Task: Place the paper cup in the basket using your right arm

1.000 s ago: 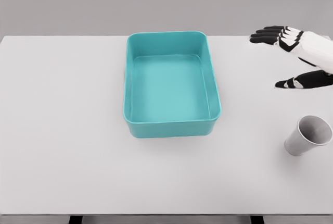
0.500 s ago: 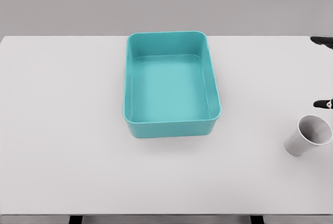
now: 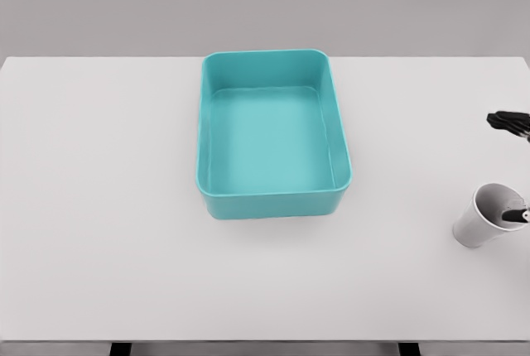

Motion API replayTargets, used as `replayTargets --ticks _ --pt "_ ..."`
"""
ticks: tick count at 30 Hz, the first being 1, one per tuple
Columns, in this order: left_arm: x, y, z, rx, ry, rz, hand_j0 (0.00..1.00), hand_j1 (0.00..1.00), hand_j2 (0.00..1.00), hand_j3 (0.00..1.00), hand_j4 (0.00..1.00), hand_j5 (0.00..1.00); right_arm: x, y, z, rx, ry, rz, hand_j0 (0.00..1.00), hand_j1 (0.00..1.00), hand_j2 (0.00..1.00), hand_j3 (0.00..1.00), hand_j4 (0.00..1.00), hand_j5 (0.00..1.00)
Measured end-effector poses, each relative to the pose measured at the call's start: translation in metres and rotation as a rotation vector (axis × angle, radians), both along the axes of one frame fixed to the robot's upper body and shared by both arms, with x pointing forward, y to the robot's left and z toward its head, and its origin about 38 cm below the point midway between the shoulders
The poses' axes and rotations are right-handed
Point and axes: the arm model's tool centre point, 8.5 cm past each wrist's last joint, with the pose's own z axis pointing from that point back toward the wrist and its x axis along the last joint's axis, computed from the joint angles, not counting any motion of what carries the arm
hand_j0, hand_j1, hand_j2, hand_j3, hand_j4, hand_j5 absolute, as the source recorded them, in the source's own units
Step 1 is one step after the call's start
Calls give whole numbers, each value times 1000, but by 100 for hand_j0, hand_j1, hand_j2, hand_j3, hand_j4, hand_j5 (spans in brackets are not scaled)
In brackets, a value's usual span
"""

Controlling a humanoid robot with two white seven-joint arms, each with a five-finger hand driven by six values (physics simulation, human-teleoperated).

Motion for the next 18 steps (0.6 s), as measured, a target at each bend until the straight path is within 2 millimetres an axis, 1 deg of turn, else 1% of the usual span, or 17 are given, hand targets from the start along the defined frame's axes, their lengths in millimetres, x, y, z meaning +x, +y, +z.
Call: replayTargets --ticks 3,4,7,9,14,18 --pt "0 0 0 0 0 0 100 100 100 100 100 100 -9 -5 -14 -3 55 -14 100 100 100 100 100 100" --pt "0 0 0 0 0 0 100 100 100 100 100 100 -11 -8 -16 -5 62 -24 100 100 100 100 100 100" --pt "0 0 0 0 0 0 100 100 100 100 100 100 -11 -19 -16 -8 61 -58 100 100 100 100 100 100" --pt "0 0 0 0 0 0 100 100 100 100 100 100 -11 -27 -20 -10 70 -83 100 100 100 100 100 100" --pt "0 0 0 0 0 0 100 100 100 100 100 100 -16 -40 -34 -12 109 -125 100 100 100 100 100 100" --pt "0 0 0 0 0 0 100 100 100 100 100 100 -22 -46 -50 6 140 -154 100 100 100 100 100 100"
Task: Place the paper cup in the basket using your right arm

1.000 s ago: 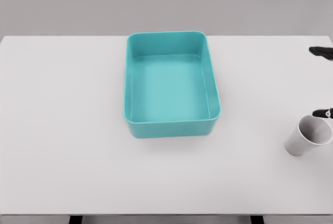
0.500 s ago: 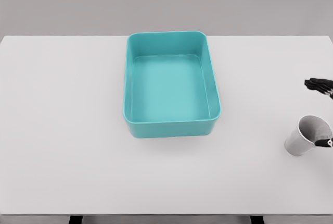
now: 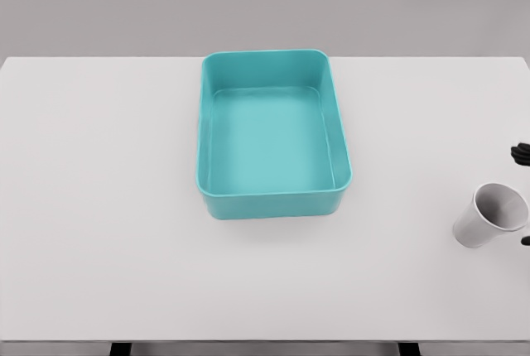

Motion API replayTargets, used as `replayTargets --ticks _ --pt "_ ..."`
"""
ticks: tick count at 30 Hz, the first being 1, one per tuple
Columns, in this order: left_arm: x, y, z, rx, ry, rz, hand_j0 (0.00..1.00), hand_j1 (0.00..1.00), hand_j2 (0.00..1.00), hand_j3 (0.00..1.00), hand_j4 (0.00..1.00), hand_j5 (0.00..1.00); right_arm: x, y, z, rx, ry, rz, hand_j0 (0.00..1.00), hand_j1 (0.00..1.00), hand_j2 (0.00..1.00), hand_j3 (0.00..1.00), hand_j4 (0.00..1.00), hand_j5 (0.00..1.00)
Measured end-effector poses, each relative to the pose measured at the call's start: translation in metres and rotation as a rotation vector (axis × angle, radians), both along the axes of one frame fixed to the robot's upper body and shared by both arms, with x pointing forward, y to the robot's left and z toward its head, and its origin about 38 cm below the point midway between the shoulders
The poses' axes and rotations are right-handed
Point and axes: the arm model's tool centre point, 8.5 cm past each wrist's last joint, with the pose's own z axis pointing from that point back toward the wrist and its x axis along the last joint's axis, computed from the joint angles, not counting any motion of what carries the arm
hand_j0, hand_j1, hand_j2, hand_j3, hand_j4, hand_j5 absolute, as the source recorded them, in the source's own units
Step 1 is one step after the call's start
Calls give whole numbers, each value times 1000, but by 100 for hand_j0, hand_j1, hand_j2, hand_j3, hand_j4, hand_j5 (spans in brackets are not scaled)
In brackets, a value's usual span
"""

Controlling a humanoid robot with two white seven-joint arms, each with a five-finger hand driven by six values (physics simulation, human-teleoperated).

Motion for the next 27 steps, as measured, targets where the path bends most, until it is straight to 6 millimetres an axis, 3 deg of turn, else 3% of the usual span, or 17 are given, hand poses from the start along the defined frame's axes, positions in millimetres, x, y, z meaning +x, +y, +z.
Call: replayTargets --ticks 15,21,27 --pt "0 0 0 0 0 0 100 100 100 100 100 100 -20 -22 -51 83 69 -149 100 100 100 100 100 100" --pt "0 0 0 0 0 -1 100 100 100 100 100 100 -23 -23 -63 110 78 -179 100 100 100 100 100 100" --pt "0 0 0 0 0 0 100 100 100 100 100 100 -10 -17 -69 156 47 -190 100 100 100 100 100 100"
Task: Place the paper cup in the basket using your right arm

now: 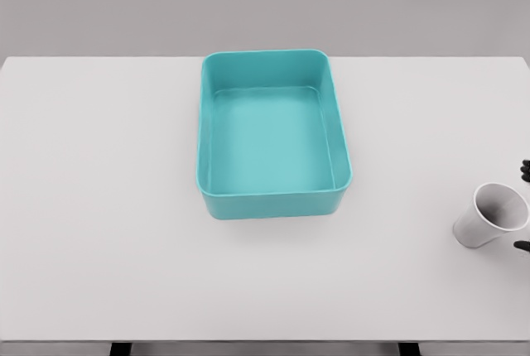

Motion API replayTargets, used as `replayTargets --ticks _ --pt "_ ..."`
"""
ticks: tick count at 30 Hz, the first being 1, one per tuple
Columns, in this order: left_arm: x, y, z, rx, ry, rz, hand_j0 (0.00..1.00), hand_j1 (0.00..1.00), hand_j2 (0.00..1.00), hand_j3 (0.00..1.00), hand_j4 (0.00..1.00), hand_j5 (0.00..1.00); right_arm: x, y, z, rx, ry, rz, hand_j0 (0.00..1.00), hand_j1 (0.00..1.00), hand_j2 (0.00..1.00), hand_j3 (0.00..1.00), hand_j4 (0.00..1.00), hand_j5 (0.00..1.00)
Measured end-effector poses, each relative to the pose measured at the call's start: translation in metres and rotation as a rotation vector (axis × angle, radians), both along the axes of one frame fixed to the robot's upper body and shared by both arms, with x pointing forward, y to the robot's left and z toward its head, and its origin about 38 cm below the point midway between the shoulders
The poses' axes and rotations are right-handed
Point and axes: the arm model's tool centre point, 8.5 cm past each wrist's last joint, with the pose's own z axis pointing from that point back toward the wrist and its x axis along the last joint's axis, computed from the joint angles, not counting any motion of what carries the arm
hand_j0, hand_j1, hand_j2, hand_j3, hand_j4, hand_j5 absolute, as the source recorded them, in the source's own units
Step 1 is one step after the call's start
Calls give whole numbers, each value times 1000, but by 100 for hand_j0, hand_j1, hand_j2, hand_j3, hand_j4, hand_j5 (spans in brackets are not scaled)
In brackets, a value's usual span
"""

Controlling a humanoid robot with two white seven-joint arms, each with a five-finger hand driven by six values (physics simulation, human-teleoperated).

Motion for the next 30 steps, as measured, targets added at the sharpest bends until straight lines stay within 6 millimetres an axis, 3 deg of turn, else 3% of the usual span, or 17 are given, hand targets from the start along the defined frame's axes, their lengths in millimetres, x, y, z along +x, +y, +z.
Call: replayTargets --ticks 10,30 --pt "0 0 0 0 0 0 100 100 100 100 100 100 -10 5 -31 47 57 -29 100 100 100 100 100 100" --pt "0 0 0 0 0 0 100 100 100 100 100 100 5 15 -41 87 43 -33 100 100 100 100 100 100"
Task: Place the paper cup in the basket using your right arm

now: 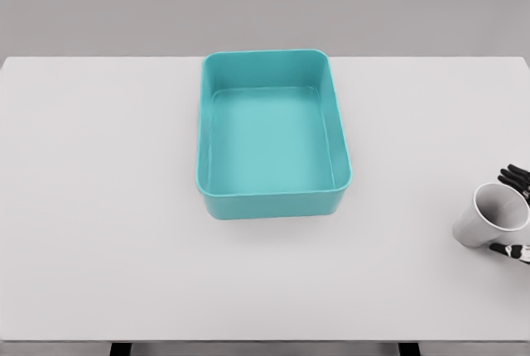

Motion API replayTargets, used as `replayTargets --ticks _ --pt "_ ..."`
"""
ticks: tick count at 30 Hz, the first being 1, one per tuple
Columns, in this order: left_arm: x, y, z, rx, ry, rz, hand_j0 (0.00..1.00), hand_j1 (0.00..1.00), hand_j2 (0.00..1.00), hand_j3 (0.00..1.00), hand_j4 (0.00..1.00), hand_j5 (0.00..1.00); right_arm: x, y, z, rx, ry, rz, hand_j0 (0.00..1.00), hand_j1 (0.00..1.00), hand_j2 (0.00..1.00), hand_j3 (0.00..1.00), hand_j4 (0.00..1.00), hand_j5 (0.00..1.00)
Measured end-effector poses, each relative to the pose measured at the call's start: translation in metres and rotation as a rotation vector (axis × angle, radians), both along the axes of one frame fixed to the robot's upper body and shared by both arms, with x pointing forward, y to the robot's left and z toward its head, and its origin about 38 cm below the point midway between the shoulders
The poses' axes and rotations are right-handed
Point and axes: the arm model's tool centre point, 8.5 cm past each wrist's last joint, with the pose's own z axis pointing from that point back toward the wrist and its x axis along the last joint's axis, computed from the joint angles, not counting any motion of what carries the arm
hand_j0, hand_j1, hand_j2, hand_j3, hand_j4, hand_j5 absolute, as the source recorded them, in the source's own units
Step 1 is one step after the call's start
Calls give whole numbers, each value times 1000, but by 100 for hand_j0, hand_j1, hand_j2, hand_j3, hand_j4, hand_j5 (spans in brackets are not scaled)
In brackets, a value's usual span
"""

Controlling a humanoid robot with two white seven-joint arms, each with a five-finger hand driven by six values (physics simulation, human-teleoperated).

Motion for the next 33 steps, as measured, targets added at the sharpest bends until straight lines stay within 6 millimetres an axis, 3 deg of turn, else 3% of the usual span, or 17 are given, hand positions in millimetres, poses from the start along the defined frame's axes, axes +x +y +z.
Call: replayTargets --ticks 8,33 --pt "0 0 0 0 0 0 100 100 100 100 100 100 -3 3 -10 10 21 -6 100 100 100 100 100 100" --pt "0 0 0 0 0 0 100 100 100 100 100 100 4 14 -10 20 11 26 100 100 100 100 100 100"
